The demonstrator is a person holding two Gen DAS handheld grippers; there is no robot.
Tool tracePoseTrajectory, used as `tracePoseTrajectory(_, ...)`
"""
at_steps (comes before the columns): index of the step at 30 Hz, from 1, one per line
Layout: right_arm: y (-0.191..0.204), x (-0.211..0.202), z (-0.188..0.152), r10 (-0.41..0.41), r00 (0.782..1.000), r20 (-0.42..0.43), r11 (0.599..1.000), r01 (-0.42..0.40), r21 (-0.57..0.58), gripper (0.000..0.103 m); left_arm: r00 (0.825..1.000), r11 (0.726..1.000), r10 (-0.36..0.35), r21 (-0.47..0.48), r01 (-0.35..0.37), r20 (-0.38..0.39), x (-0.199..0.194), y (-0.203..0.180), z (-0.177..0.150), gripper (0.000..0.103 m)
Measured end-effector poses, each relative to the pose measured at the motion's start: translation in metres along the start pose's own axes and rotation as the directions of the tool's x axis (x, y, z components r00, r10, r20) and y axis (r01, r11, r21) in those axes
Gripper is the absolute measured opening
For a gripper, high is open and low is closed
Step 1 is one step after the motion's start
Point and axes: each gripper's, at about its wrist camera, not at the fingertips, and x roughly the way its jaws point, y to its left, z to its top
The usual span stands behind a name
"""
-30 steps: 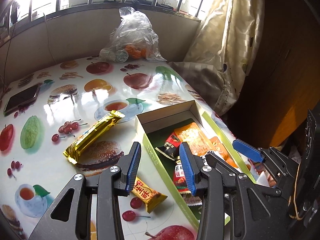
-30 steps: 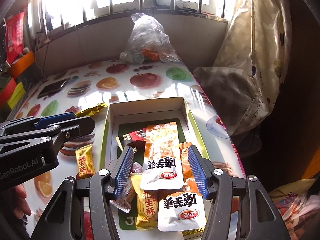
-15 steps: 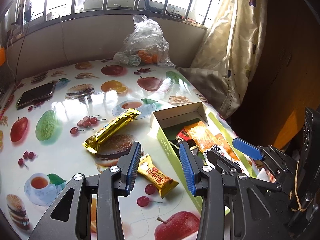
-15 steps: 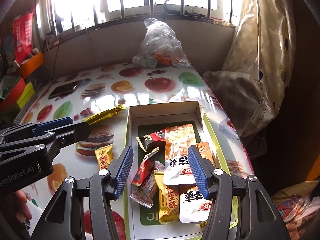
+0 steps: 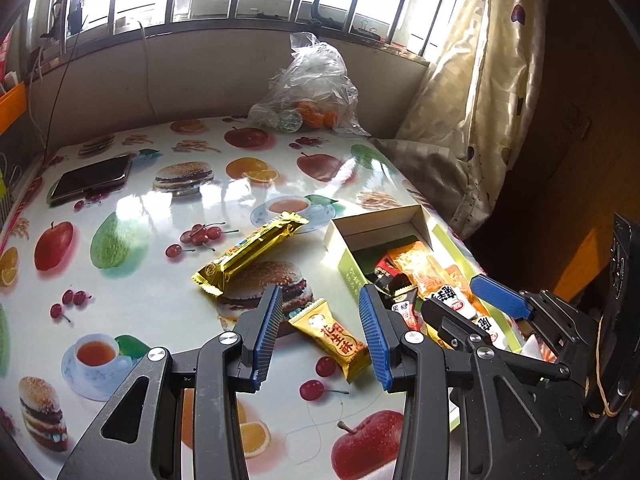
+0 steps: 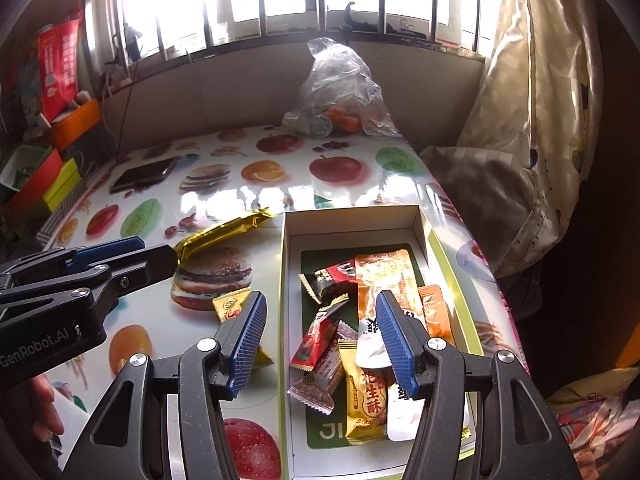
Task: Organize snacks
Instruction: 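Withdraw both tools toward the yellow peanut candy and gold bar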
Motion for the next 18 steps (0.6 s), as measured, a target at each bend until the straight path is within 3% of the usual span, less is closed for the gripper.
tracePoseTrajectory(10,0.014,0.002,0.002,0.020,1.000,-0.001,0.999,-0.020,-0.026,0.057,1.000,1.000,0.005,-0.017,-0.005,0.013,-0.010,0.015,-0.003,0.042)
tracePoseTrajectory(18,0.030,0.009,0.000,0.072,0.997,-0.027,0.995,-0.074,-0.065,0.057,0.998,0.995,0.060,-0.084,-0.058,0.018,-0.017,0.050,-0.010,0.041)
